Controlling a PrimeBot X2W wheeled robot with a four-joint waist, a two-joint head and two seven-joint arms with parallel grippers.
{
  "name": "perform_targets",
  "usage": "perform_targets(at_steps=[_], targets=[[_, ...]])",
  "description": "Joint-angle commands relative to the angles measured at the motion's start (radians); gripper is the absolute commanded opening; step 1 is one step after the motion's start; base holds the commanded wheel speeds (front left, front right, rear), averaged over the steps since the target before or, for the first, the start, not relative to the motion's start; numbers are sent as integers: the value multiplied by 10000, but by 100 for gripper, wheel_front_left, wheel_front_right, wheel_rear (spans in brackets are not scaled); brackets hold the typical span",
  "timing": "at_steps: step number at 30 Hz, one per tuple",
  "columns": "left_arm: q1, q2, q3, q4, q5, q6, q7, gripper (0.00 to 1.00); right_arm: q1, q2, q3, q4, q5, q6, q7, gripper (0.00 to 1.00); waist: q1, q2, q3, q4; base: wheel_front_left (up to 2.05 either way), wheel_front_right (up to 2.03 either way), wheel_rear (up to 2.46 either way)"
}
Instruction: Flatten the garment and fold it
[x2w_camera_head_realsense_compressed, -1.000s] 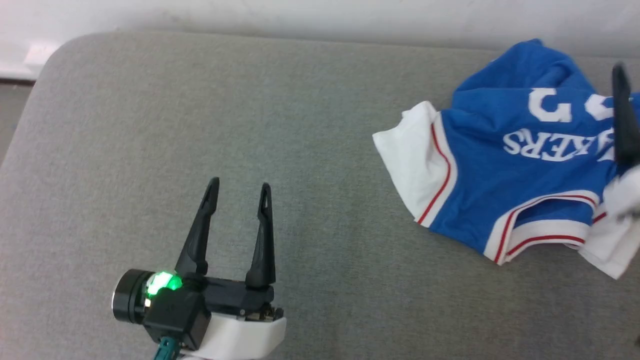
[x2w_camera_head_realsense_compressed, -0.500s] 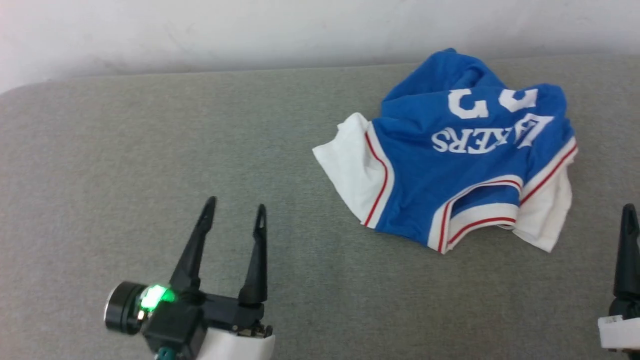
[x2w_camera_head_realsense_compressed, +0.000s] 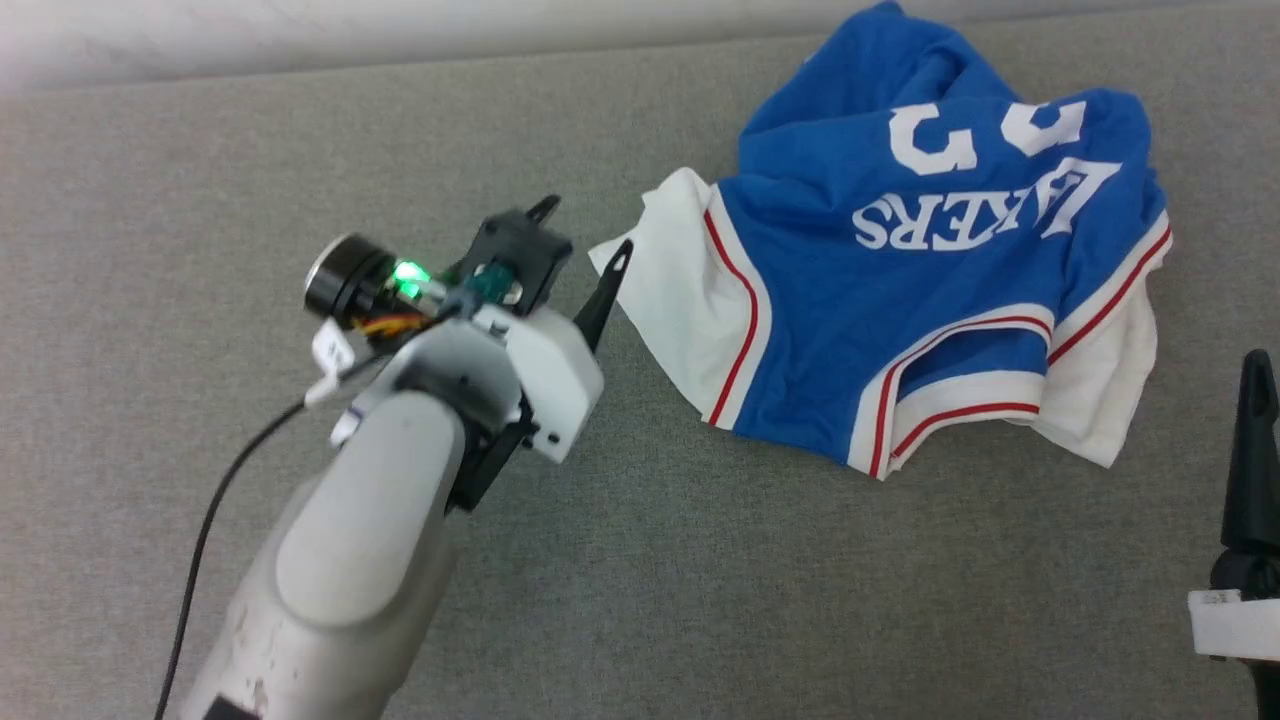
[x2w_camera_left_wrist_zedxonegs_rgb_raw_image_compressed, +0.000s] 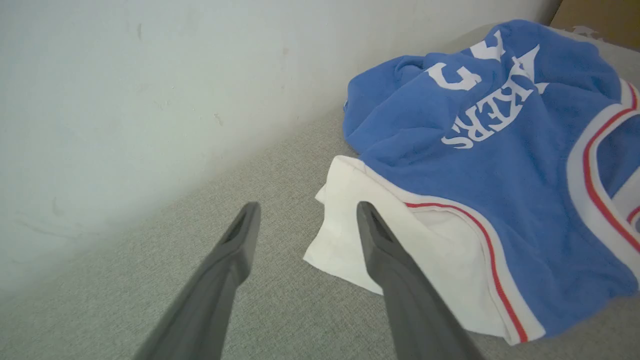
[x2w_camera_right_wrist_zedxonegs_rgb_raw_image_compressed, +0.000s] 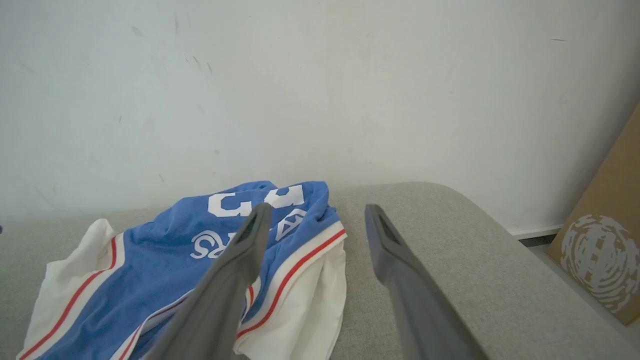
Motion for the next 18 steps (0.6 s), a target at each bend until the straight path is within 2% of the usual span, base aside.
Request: perform_targets(at_steps=[1,3,9,18], targets=[[-187,7,-62,86,-108,-56,32,100,-84,23,34,-33,-15,-9,21,100,-3,0,345,-87,0,0,0],[-645,-165,-298,648,-721,-68,314,100,-127,23,86,31,18,-9,36,100,-3,0,498,-140,0,0,0],[-1677,120,-1355,2159,-1548,-74,1142,100,-239,23,211,157,30,-9,34,100,-3,0,860,-352,0,0,0],[-2605,401,-1707,3408,-1590,75,1874,100,-323,24,234,179,-26,-9,50,100,-3,0,1148,-522,0,0,0]])
